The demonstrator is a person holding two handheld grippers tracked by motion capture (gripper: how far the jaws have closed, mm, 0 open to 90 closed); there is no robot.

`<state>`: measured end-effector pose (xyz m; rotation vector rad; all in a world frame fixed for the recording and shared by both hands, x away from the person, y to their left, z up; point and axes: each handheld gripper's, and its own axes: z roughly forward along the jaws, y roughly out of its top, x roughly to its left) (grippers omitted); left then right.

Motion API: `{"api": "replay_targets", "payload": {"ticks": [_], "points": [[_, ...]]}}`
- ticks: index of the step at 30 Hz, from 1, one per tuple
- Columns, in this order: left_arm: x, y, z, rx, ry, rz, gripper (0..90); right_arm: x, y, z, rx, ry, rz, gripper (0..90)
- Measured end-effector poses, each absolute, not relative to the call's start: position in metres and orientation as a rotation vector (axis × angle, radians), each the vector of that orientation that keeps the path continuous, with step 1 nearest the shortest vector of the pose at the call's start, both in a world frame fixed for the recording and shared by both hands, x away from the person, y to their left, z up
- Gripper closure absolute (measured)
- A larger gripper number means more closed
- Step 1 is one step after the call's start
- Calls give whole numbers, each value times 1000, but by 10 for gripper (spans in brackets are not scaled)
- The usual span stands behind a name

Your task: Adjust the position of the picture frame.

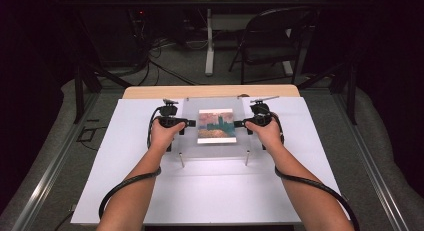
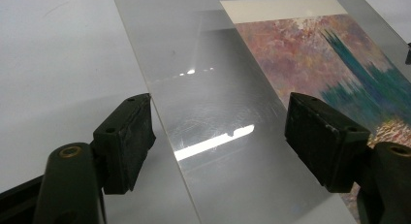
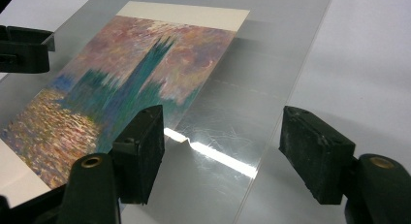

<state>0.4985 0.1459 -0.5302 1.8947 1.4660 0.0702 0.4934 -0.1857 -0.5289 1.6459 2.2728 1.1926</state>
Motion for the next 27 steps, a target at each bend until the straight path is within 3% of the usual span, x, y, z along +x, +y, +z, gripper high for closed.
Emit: {"api": "replay_targets", "payload": {"ticks": [27], "points": [[506, 144, -536, 1861, 1476, 2, 205, 501, -186, -534, 1679, 2266, 1219, 280]]}}
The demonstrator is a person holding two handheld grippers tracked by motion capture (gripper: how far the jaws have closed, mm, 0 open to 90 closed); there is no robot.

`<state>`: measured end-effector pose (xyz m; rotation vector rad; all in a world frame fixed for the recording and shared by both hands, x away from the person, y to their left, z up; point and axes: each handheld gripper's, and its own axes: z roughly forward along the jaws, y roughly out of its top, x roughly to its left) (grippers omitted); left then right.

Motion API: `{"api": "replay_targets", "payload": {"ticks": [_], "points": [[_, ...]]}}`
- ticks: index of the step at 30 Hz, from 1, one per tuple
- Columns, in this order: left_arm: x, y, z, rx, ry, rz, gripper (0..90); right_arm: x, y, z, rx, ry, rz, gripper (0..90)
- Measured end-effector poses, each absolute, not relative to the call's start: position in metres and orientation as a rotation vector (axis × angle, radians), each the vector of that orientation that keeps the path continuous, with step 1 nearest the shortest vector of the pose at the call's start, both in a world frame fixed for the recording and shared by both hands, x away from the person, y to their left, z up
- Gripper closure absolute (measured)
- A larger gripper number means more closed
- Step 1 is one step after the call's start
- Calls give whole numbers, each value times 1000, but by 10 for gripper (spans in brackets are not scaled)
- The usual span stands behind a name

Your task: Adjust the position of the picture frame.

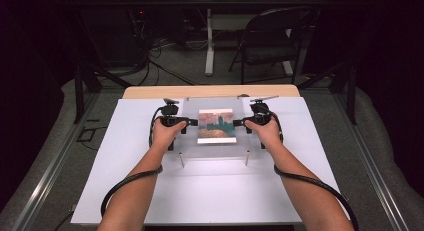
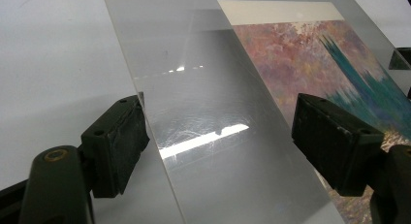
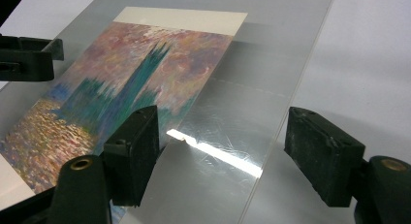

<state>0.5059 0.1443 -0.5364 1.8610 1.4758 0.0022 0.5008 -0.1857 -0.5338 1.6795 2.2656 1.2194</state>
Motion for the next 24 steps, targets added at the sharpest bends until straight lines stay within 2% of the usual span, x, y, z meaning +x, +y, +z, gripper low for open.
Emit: {"api": "replay_targets", "payload": {"ticks": [24], "points": [[505, 145, -537, 1850, 1475, 11, 217, 502, -183, -537, 1753, 2244, 1249, 273]]}}
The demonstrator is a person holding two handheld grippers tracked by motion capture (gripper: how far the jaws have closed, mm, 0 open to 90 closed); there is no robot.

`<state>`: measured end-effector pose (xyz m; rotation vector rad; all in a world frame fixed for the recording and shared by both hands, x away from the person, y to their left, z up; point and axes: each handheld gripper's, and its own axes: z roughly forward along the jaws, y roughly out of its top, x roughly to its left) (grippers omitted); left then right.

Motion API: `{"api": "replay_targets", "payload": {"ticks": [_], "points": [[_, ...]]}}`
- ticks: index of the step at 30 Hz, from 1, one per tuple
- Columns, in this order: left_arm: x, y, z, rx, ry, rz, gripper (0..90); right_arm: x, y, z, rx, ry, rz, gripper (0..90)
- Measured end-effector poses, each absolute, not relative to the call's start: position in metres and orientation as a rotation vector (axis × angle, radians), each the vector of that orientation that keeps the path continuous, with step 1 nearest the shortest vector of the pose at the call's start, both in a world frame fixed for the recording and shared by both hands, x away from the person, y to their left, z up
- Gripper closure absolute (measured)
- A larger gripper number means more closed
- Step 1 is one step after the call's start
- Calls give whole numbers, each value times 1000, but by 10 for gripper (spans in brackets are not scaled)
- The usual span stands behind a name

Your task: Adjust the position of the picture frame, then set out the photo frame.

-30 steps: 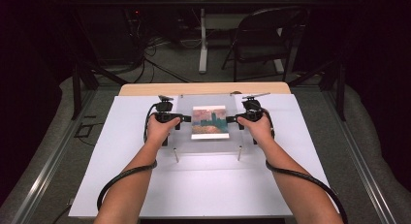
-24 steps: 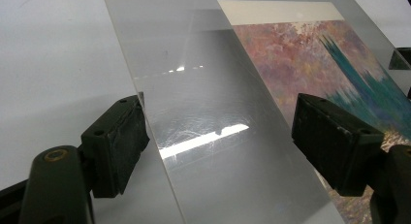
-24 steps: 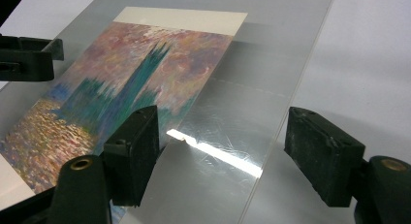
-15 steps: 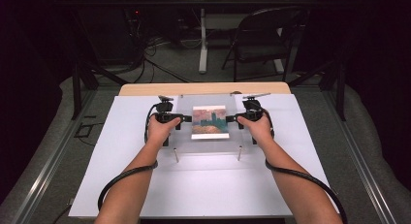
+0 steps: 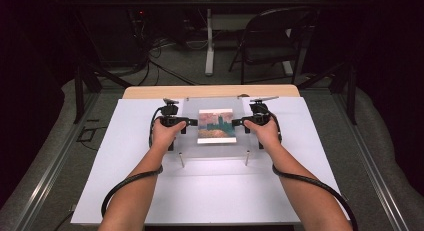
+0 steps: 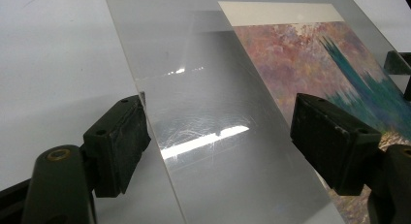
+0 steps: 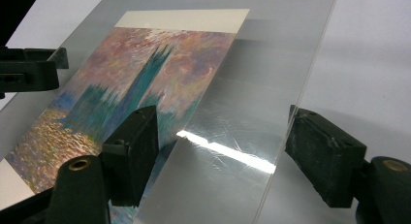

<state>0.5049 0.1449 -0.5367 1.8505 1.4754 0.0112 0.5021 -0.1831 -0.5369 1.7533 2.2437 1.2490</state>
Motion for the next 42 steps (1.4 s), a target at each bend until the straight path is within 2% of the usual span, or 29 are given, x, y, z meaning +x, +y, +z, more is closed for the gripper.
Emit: {"api": "replay_targets", "payload": {"ticks": [23, 33, 35, 42], "points": [[504, 147, -537, 1799, 1509, 10, 274, 501, -182, -535, 1760, 2224, 1228, 291], [502, 152, -534, 1749, 1538, -5, 363, 499, -186, -532, 1784, 2202, 1249, 346], [501, 155, -531, 1730, 1535, -10, 380, 498, -188, -529, 1772, 2188, 1279, 382], [492, 160, -517, 1725, 1494, 12, 421, 489, -187, -512, 1688, 2191, 1281, 401]]}}
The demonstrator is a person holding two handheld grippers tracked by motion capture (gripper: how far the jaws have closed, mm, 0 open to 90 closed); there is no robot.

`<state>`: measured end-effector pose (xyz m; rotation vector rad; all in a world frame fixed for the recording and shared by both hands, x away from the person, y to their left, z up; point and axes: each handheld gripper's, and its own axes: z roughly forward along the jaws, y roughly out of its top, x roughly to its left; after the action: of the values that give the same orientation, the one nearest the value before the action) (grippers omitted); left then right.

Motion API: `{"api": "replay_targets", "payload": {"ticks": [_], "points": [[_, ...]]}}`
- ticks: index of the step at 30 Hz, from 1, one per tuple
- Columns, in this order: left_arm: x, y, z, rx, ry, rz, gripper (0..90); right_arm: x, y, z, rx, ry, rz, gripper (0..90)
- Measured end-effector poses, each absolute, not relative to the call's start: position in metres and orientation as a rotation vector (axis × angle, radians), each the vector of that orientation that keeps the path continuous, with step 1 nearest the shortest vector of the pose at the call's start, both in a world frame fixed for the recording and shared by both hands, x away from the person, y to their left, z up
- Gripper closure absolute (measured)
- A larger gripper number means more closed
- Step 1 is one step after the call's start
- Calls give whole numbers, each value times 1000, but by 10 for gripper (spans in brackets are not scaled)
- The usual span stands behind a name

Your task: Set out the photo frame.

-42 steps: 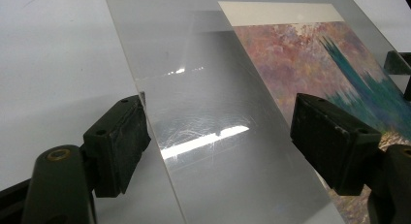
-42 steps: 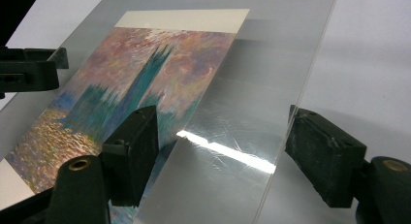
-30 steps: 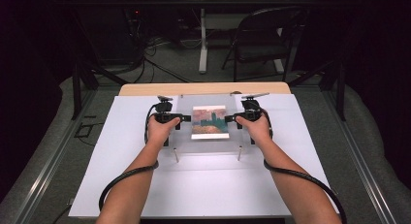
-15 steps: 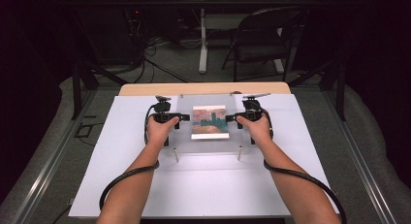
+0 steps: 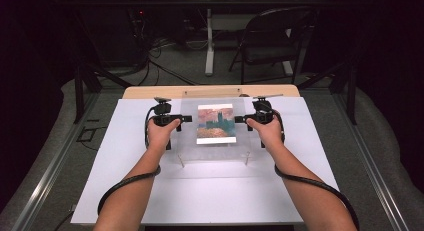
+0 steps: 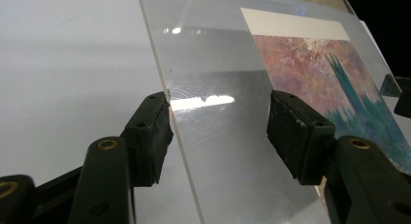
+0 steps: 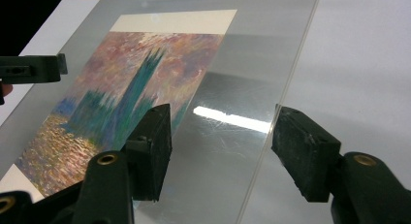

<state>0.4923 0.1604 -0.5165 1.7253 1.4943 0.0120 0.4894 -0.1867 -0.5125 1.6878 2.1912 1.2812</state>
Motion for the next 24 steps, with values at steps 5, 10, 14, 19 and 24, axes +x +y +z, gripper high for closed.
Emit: {"api": "replay_targets", "payload": {"ticks": [5, 10, 14, 19, 24], "points": [[486, 160, -506, 1740, 1474, 47, 436, 480, -188, -500, 1647, 2170, 1290, 435], [474, 160, -489, 1751, 1444, 99, 486, 471, -188, -493, 1609, 2156, 1287, 458], [466, 159, -482, 1749, 1426, 128, 492, 463, -191, -485, 1598, 2140, 1306, 492], [459, 160, -477, 1740, 1406, 137, 523, 453, -190, -478, 1556, 2140, 1283, 495], [446, 164, -467, 1734, 1370, 156, 554, 441, -189, -469, 1503, 2133, 1267, 509]]}}
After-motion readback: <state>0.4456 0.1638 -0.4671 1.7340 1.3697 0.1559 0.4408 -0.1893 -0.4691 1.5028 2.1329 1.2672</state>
